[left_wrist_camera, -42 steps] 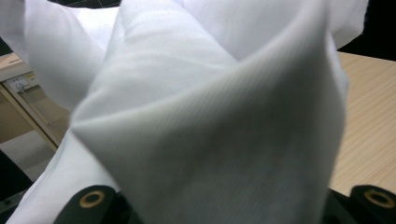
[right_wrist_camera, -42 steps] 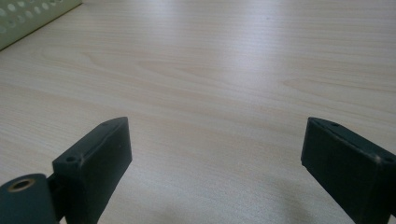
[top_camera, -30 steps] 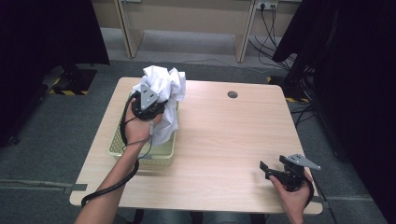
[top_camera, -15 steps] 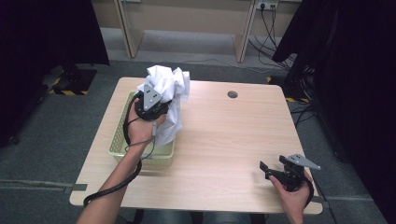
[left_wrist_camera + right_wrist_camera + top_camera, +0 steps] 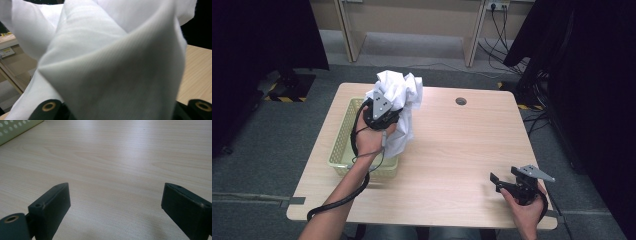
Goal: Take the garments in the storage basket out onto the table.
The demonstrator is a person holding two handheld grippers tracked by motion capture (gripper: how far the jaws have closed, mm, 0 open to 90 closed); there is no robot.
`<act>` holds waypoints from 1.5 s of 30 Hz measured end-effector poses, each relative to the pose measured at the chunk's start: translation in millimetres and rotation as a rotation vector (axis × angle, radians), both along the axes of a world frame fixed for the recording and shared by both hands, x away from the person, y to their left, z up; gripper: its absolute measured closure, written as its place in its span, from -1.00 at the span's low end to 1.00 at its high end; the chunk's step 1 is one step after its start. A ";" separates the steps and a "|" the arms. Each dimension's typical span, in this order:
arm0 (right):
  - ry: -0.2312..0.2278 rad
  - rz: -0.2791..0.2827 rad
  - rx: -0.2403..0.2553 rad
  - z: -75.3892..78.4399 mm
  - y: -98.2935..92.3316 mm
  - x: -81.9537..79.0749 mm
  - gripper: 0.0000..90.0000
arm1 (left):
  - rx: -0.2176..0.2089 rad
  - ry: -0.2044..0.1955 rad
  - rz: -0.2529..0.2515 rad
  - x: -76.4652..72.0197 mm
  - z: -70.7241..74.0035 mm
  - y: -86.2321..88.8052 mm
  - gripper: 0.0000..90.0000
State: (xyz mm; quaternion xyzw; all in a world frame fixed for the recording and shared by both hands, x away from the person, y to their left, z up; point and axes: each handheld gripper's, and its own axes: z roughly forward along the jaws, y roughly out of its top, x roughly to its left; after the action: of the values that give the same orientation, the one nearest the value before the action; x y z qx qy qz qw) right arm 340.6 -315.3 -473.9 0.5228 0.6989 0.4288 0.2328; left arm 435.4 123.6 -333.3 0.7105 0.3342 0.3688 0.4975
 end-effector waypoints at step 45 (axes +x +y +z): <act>0.002 0.002 0.000 -0.1 0.5 0.4 -0.80 | 0.007 -0.008 -0.058 0.6 2.5 -40.8 0.64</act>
State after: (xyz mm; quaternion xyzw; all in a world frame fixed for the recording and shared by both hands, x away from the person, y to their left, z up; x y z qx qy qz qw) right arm 341.0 -314.8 -474.1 0.5227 0.6996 0.4286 0.2317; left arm 436.0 82.8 -330.9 0.7202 0.3102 0.3584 0.5066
